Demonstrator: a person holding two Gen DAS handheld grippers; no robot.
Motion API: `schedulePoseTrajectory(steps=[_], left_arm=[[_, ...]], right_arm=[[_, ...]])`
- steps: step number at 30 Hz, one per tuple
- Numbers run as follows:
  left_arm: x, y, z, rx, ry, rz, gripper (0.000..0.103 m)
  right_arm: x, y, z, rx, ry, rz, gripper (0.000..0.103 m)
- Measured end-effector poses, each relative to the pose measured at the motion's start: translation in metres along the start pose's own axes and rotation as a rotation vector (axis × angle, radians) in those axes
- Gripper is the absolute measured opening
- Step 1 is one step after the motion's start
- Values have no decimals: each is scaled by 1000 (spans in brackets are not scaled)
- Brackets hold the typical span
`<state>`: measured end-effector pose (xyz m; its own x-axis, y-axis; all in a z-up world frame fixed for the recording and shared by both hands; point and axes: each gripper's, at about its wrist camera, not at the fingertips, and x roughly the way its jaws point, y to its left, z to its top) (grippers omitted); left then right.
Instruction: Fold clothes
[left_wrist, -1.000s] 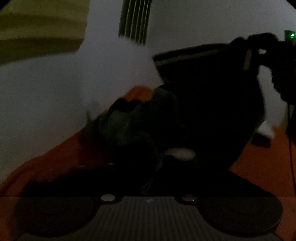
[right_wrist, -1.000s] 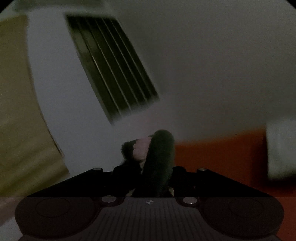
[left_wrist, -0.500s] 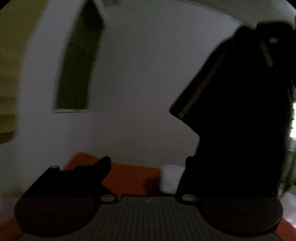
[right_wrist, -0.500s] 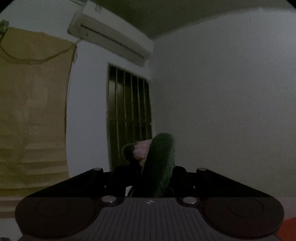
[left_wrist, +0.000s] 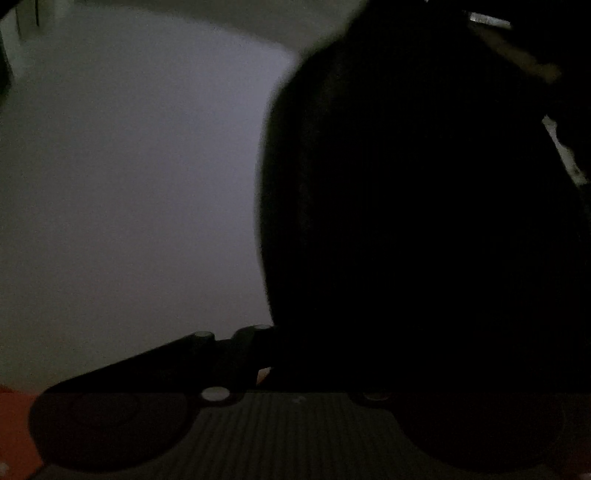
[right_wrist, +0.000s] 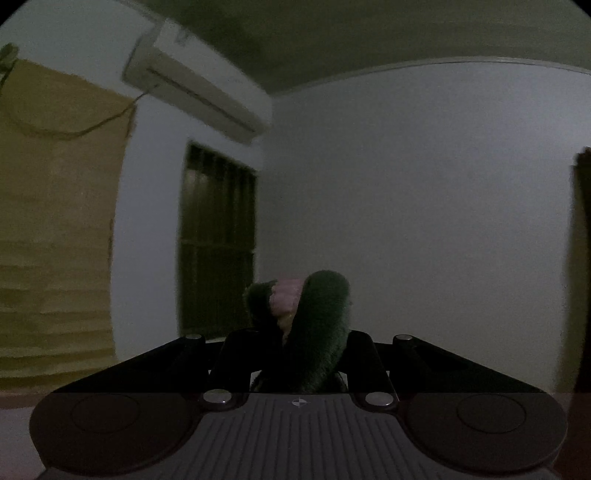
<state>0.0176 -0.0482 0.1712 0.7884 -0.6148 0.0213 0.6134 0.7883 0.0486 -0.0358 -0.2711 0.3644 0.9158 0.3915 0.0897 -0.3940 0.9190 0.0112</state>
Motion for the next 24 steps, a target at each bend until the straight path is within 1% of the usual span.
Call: schedulePoseTrajectory(steps=[1, 2, 5, 6, 8, 10, 13, 16, 18, 20, 22, 24], left_arm=[[-2, 0, 1, 5, -13, 36, 9], [-6, 5, 4, -15, -29, 75, 9], [-19, 33, 19, -145, -74, 168, 9], [-22, 45, 26, -187, -87, 188, 9], [-26, 65, 46, -250, -97, 200, 9], [-31, 76, 67, -282, -120, 209, 9], [-44, 73, 96, -265, -173, 248, 9], [-58, 54, 126, -232, -232, 299, 8], [-63, 50, 145, -214, -261, 332, 9], [-79, 41, 162, -193, -288, 360, 9], [-98, 16, 185, -169, -315, 373, 9], [-99, 6, 199, -142, -339, 390, 9]], right_arm=[[-9, -6, -1, 9, -10, -21, 15], [-18, -12, -2, 18, -20, -41, 15], [-36, -28, -4, 28, -30, -89, 15], [-38, -31, -5, 25, -20, -98, 15], [-34, -34, -8, -1, 20, -108, 15], [-32, -34, -10, -27, 33, -105, 15], [-29, -35, -8, -21, 16, -75, 15], [-28, -29, -1, -28, -24, -31, 15], [-29, -27, 4, -26, -46, -1, 15], [-31, -26, 9, -24, -66, 27, 15], [-33, -26, 15, -26, -89, 48, 15], [-34, -26, 22, -28, -112, 68, 15]])
